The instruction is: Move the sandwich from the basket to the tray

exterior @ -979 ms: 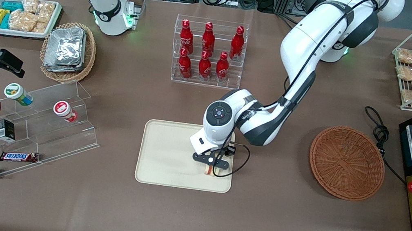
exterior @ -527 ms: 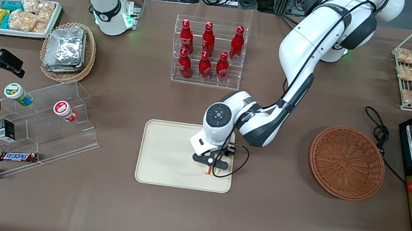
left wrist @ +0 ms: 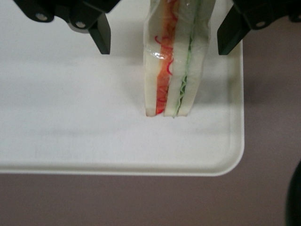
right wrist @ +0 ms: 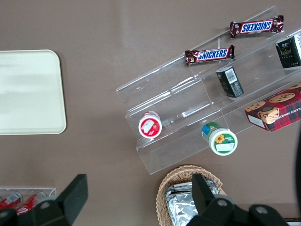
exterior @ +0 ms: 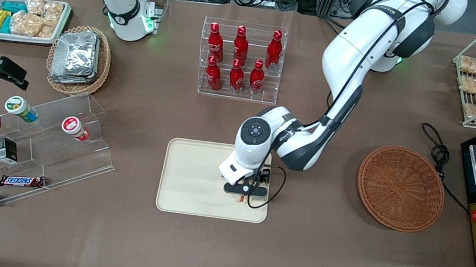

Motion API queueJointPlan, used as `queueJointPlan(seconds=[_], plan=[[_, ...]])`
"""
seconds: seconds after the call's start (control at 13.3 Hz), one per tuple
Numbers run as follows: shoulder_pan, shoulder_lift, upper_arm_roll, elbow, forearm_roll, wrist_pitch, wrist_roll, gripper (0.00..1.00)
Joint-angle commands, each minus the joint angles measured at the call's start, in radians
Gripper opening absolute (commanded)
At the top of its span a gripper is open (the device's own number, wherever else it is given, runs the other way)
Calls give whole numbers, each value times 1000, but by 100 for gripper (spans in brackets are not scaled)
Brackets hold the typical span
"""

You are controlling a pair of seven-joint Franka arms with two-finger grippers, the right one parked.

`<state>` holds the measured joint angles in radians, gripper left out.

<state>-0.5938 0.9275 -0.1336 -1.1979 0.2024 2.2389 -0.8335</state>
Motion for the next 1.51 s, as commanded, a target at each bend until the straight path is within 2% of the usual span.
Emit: queueJointPlan(seconds=[0.0,0.3,0.83,0.98,1.13,1.43], plan=[[2,-36,20,26,18,-22,-65,100],[28,-137,84,27,0,-169,-61,100],[169,-337,82,18,-3,-382,-30,100],[213,-387,81,18,-23,-448,64,100],[271,-432,81,17,-84,-487,172,100],[354,-493,83,15,-129,-576,305,100]])
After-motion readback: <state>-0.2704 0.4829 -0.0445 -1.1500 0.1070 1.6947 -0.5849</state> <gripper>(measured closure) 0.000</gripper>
